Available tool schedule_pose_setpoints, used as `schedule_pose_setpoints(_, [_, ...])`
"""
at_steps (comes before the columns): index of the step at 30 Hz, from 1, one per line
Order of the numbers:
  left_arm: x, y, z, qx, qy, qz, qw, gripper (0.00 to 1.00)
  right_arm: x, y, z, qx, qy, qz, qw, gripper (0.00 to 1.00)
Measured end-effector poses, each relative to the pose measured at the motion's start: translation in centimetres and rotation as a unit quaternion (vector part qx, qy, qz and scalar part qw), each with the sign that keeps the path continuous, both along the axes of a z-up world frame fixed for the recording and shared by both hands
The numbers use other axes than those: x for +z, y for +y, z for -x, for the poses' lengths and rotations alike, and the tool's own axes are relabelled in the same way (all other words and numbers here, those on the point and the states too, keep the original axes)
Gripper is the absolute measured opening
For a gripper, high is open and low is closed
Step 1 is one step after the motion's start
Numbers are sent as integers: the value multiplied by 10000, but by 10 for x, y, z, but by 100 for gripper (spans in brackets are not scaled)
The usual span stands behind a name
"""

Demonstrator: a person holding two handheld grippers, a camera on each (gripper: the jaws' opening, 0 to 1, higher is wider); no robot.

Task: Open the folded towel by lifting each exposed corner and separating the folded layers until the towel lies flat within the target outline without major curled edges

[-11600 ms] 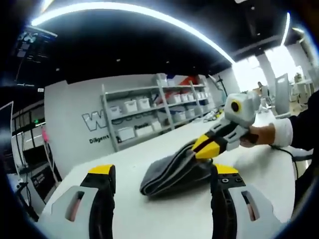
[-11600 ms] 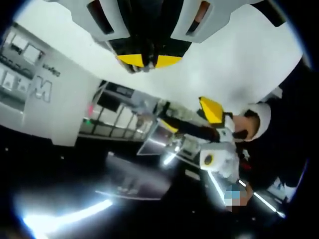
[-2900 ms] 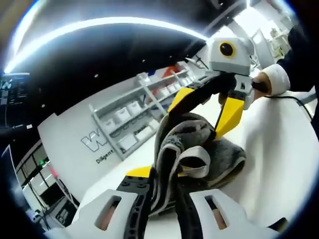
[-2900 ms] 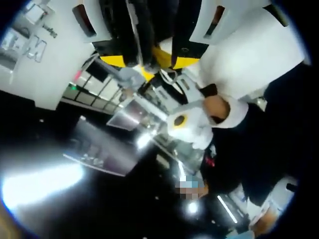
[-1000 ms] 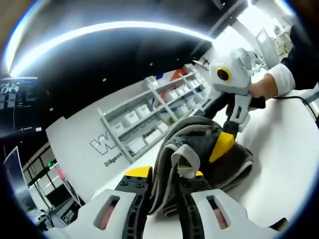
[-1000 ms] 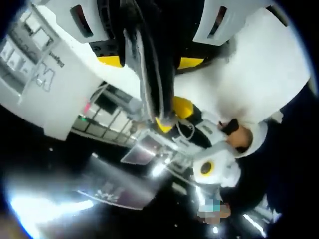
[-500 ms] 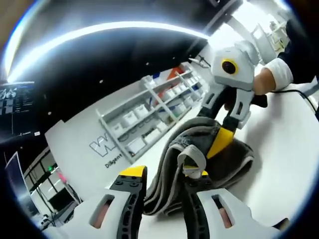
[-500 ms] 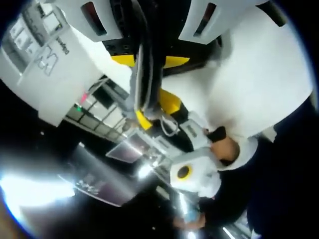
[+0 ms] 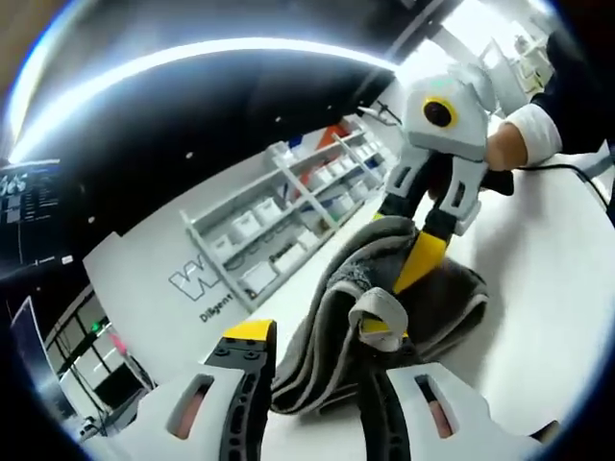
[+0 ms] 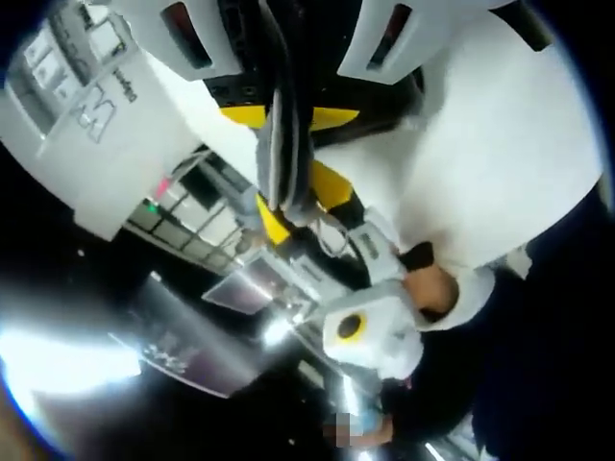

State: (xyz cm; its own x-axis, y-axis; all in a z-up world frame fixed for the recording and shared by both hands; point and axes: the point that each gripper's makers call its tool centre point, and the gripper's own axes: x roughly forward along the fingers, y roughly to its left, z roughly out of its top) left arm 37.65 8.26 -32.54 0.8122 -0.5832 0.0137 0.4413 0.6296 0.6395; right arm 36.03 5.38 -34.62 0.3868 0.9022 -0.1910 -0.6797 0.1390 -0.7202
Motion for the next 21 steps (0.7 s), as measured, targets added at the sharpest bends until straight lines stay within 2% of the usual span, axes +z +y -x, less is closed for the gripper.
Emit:
schedule_pose_setpoints(4, [0,-1,0,-41,51,80,9999,31,0,2,3,-17,-247,82,9997,6])
schedule_pose_setpoints(6, [-3,-2,0,-96,177,126,9997,32,0,2,4,-17,-261,78,9996,6])
schedule_pose_setpoints(12, [-2,-2,-1,-86,265,243,9993,33,5,0,3,-74,-324,-7,9994,5])
schedule_pose_setpoints(21, [0,-6,2,-155,241,297,9991,29,16,1,12,34,-227,-300,9993,4])
